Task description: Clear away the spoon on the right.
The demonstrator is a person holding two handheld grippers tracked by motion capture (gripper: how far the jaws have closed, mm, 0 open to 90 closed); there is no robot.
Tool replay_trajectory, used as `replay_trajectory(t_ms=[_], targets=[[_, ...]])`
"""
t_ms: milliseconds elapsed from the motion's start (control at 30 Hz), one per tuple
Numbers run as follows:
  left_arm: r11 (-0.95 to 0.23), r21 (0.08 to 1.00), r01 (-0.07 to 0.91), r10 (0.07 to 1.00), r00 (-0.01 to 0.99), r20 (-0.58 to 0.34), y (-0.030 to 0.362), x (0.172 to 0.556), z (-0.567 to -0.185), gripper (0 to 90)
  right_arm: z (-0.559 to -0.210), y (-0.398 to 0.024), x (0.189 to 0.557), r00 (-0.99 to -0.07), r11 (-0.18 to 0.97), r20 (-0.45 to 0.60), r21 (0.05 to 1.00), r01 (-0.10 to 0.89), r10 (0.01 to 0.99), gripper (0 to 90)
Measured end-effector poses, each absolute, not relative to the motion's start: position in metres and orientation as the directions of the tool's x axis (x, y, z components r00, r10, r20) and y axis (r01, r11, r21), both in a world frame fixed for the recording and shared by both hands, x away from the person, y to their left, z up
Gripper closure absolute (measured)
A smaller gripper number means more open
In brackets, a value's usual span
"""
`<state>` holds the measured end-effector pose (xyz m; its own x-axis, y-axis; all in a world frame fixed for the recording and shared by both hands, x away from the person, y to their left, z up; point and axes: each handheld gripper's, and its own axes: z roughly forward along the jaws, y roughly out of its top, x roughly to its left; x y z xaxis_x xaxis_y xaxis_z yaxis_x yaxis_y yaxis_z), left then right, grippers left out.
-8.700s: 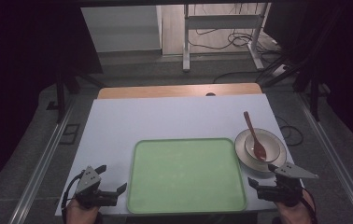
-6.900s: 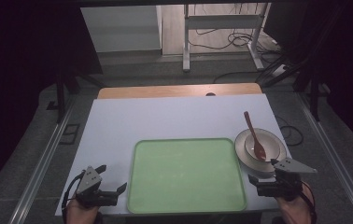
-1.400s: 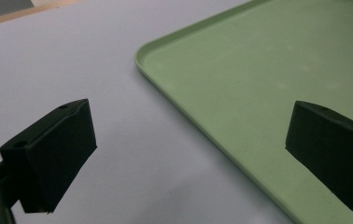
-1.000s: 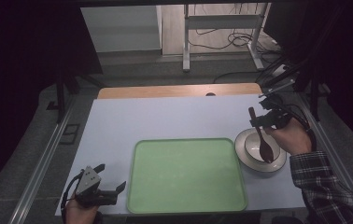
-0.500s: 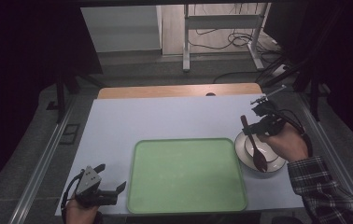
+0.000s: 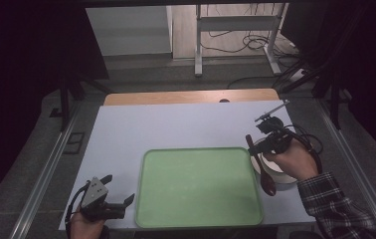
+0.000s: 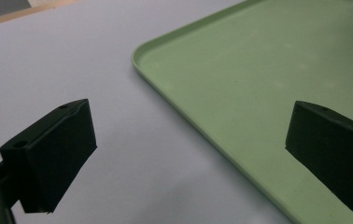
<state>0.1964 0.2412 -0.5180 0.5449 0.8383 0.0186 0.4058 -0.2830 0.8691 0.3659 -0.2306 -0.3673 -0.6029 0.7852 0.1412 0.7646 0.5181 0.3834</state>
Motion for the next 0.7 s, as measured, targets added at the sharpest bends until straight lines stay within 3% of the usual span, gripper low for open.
replay_trajectory(t_ms=[700], targets=[[-0.285,0.869,0.404,0.835,0.55,0.018,0.241,0.197,-0.518,1.6,-0.411,-0.2,0.365,-0.583,0.523,0.203,0.284,0.804,0.786,77.6]])
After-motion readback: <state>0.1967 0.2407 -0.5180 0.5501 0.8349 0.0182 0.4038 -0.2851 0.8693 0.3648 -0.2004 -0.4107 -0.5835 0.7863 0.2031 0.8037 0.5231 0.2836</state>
